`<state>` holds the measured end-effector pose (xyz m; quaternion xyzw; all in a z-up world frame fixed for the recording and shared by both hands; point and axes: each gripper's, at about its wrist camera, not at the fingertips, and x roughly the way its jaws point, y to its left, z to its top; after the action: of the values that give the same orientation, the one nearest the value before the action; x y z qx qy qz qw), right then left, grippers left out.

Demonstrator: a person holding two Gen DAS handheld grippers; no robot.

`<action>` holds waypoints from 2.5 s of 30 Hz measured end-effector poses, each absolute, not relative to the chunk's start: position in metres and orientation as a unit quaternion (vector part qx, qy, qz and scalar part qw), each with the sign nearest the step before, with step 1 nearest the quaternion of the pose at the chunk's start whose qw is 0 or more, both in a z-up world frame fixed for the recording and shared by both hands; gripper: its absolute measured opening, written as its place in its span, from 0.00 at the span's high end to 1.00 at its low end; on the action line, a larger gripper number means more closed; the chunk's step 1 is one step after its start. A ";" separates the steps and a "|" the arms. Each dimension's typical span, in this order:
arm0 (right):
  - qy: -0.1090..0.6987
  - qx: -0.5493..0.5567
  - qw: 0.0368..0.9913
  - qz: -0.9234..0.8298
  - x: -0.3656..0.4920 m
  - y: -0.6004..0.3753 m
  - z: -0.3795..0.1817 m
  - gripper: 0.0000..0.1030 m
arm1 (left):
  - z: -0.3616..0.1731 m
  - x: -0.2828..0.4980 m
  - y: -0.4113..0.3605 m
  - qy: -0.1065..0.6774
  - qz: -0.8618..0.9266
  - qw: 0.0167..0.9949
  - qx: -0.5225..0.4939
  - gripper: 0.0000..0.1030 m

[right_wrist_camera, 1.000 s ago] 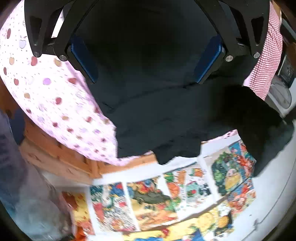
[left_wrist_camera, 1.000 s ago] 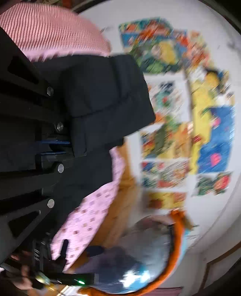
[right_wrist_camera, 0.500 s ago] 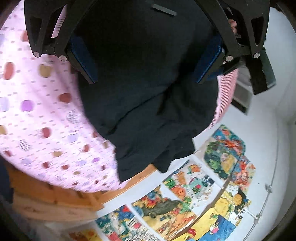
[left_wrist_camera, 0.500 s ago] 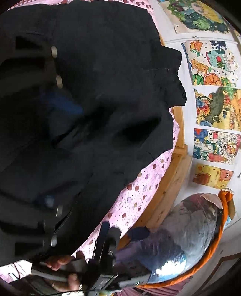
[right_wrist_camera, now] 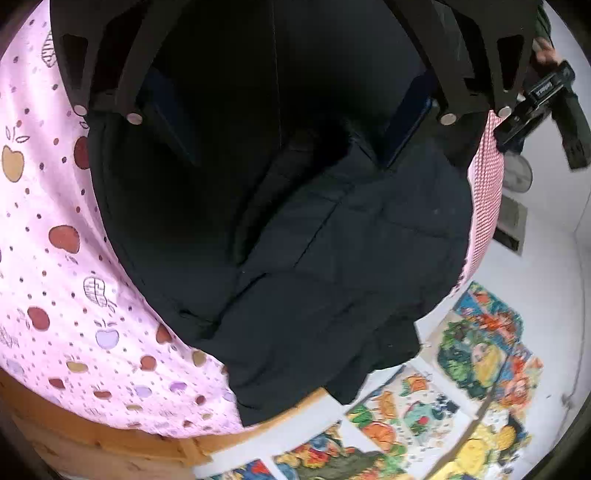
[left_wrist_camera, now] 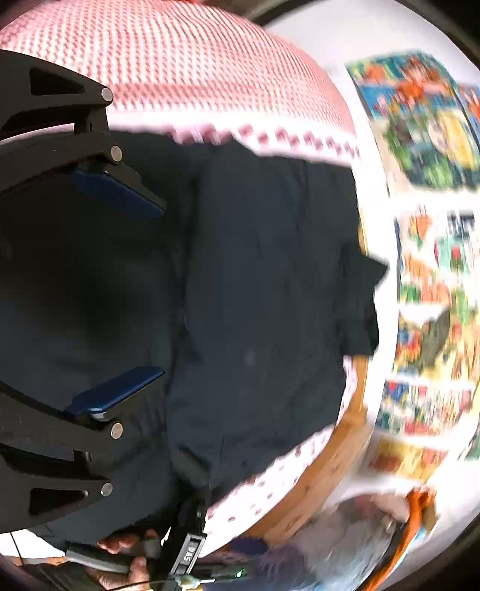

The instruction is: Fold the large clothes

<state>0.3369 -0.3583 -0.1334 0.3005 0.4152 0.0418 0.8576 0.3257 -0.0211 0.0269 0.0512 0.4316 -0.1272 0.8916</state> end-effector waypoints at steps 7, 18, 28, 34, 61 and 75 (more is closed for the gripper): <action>0.410 0.246 0.878 0.030 0.346 -0.341 -0.104 0.93 | 0.034 0.331 0.013 0.424 -0.091 0.900 0.043 0.21; 0.345 0.169 0.923 -0.018 0.365 -0.377 -0.029 1.00 | 0.019 0.362 0.013 0.426 -0.064 0.900 0.058 0.21; 0.414 0.314 0.853 0.049 0.369 -0.385 -0.117 0.37 | 0.014 0.409 0.008 0.391 -0.104 0.914 -0.037 0.21; 0.455 0.263 0.850 0.036 0.379 -0.359 -0.132 0.97 | 0.003 0.450 -0.021 0.404 -0.098 0.910 0.004 0.21; 0.381 0.065 0.922 -0.031 0.447 -0.321 -0.070 0.38 | -0.021 0.481 -0.045 0.408 -0.028 0.908 0.089 0.20; 0.384 0.049 0.921 -0.036 0.449 -0.311 -0.124 0.31 | -0.080 0.496 -0.046 0.413 0.011 0.906 0.094 0.00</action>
<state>0.4490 -0.3114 -0.1236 0.0492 0.3841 -0.0362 0.9213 0.4959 -0.0459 -0.0800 0.0943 0.4129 0.0114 0.9058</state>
